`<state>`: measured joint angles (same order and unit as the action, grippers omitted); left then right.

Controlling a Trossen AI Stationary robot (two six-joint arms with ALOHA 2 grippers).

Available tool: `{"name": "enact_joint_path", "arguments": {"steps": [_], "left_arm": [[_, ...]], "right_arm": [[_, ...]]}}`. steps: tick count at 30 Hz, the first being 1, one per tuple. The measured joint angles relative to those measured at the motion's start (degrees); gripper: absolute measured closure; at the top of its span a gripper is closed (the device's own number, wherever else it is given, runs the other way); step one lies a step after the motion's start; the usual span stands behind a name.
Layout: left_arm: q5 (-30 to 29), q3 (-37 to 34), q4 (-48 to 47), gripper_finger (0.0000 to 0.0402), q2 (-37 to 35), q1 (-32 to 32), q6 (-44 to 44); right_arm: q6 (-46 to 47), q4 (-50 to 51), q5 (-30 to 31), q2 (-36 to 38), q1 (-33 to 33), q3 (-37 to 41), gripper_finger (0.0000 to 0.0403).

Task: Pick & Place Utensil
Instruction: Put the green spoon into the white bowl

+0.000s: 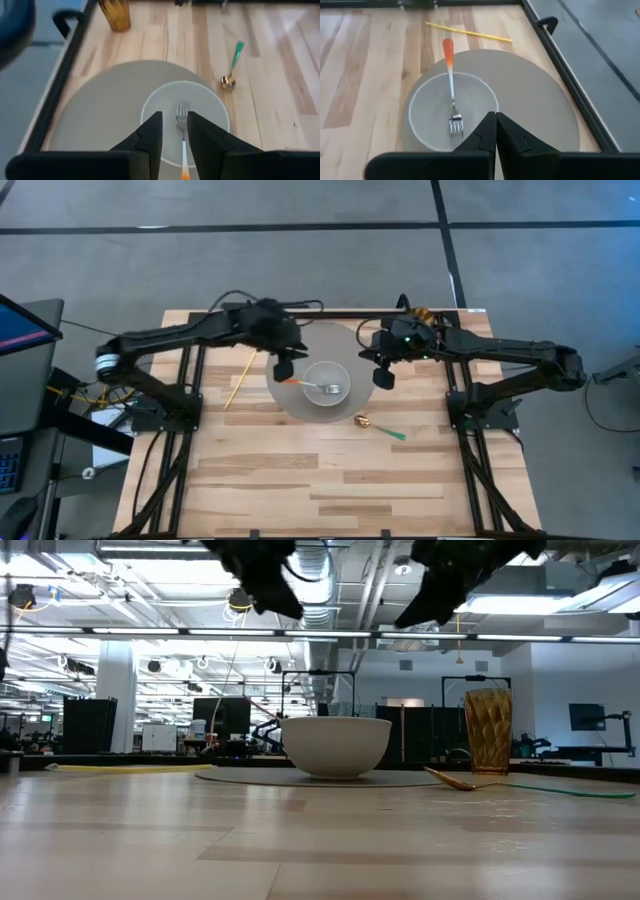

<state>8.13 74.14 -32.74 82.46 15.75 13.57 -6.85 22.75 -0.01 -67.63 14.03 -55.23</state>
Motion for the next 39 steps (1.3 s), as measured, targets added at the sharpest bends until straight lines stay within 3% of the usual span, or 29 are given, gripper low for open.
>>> {"name": "enact_joint_path", "arguments": {"steps": [4, 8, 12, 16, 21, 29, 34, 39], "left_arm": [[-0.10, -11.64, 7.12, 0.0311, -9.87, 0.00, 0.13], [-0.18, -22.78, 14.68, 0.0311, -20.44, 0.00, -0.31], [-0.42, -31.40, 22.30, 0.0312, -30.12, 0.10, -0.46], [-0.58, -38.07, 31.13, 0.0312, -36.57, 0.11, -0.56], [-0.59, -41.30, 35.81, 0.0312, -39.09, 0.11, -3.84], [-0.60, -42.77, 35.88, 0.0312, -38.39, 0.11, -5.51], [-0.60, -43.07, 35.84, 0.0312, -38.28, 0.11, -6.58], [-0.60, -43.07, 35.81, 0.0312, -38.21, 0.11, -6.58]], "right_arm": [[3.46, 0.50, 0.00, 6.63, -0.25, 3.91, 0.0403], [7.12, -2.53, 0.04, 16.78, -1.35, 12.98, 0.0403], [10.47, -8.90, 0.03, 25.78, -4.48, 22.10, 0.0403], [11.81, -18.22, 0.22, 29.75, -7.66, 28.93, 0.0403], [14.80, -18.12, 1.77, 29.47, -10.19, 31.44, 0.0389], [16.47, -17.72, 1.48, 24.03, -12.08, 31.76, 0.0311], [21.71, -10.66, 1.50, 21.58, -15.70, 28.86, 0.0275], [29.96, -4.33, 1.56, 17.92, -22.39, 26.54, 0.0267]]}}
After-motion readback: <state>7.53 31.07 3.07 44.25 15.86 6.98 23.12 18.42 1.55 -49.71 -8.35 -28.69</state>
